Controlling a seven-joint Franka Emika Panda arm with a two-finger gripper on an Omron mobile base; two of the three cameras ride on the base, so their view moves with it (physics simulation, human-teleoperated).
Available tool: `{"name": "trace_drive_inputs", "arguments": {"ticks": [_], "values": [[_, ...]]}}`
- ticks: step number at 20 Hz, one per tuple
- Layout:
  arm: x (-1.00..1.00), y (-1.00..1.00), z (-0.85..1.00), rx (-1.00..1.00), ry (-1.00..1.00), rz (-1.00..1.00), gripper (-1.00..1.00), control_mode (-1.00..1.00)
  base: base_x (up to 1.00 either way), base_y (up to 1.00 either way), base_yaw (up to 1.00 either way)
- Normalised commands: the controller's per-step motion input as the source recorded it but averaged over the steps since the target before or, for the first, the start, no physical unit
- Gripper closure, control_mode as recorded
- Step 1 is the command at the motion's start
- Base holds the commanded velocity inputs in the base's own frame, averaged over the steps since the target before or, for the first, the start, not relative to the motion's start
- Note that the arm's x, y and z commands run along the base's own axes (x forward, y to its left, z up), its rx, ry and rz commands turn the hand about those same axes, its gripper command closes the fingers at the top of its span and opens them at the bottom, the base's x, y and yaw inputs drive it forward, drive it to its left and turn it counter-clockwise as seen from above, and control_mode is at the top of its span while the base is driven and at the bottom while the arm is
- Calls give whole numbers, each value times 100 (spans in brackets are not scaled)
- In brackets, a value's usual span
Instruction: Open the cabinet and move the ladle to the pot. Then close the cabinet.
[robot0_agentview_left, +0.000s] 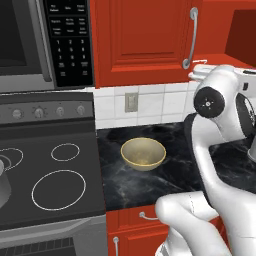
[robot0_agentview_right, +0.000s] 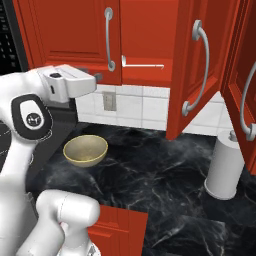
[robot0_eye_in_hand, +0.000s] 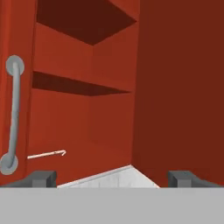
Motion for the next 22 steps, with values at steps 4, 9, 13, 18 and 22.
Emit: {"name": "trace_drive_inputs", "arguments": {"ticks": [4, 9, 13, 18, 22], "values": [[6, 32, 0, 21, 2, 27, -100, -100, 0, 0, 0], [36, 4, 0, 21, 7, 18, -100, -100, 0, 0, 0], [36, 0, 0, 11, 3, 13, -100, -100, 0, 0, 0], [16, 1, 0, 3, 2, 9, -100, -100, 0, 0, 0], [4, 0, 0, 0, 0, 8, -100, -100, 0, 0, 0]]}}
